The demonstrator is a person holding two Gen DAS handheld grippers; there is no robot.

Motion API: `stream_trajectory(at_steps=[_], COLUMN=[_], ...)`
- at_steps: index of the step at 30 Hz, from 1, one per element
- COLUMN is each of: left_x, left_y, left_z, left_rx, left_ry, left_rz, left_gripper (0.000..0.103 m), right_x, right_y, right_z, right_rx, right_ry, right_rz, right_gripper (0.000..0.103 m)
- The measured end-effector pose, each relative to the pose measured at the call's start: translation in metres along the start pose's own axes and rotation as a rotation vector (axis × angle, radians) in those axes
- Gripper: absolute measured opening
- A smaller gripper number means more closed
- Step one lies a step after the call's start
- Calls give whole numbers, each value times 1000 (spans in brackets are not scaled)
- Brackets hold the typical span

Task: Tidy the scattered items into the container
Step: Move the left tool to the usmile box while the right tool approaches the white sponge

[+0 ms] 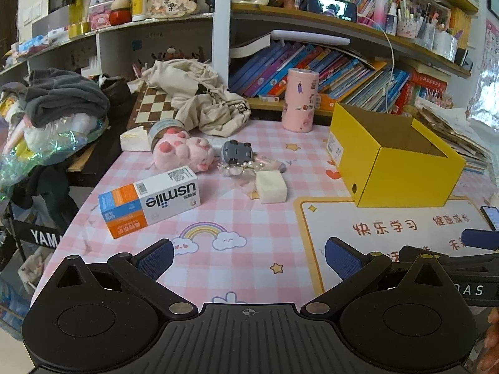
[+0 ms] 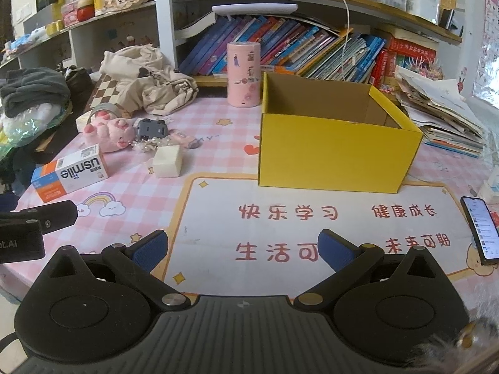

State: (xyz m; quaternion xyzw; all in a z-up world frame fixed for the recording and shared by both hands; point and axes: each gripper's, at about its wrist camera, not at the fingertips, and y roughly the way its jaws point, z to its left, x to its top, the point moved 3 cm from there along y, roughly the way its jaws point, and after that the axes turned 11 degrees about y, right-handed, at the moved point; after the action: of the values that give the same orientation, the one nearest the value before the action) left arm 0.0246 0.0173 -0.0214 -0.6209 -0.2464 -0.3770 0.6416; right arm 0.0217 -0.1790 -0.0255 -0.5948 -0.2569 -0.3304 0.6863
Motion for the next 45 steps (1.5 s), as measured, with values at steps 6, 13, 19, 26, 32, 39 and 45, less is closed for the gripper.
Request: stream_trajectory(at_steps=[6, 13, 19, 26, 32, 39, 45], left_x=[-2, -4, -4, -5, -8, -9, -7], left_y=[-2, -5, -8, -8, -5, -1, 2], left_z=[4, 13, 16, 16, 23, 26, 25], left_rx=[-1, -4, -15, -24, -13, -11, -12], left_ry=[1, -23, -29, -24, -59, -73, -65], left_rz=[-6, -17, -27, -13, 16, 33, 32], left_gripper=[103, 103, 103, 103, 103, 103, 103], right_x=[-1, 0, -1, -2, -1, 4, 9], right_y=[0, 0, 0, 0, 2, 10, 20], right_z=[7, 13, 20, 24, 28, 32, 36], right_rx=[18, 37, 63, 91, 114, 141, 155], right_ry=[-12, -18, -39, -44, -63, -73, -96], right_rz=[8, 19, 33, 43, 43, 59, 72], right_gripper=[103, 103, 103, 101, 99, 95, 95])
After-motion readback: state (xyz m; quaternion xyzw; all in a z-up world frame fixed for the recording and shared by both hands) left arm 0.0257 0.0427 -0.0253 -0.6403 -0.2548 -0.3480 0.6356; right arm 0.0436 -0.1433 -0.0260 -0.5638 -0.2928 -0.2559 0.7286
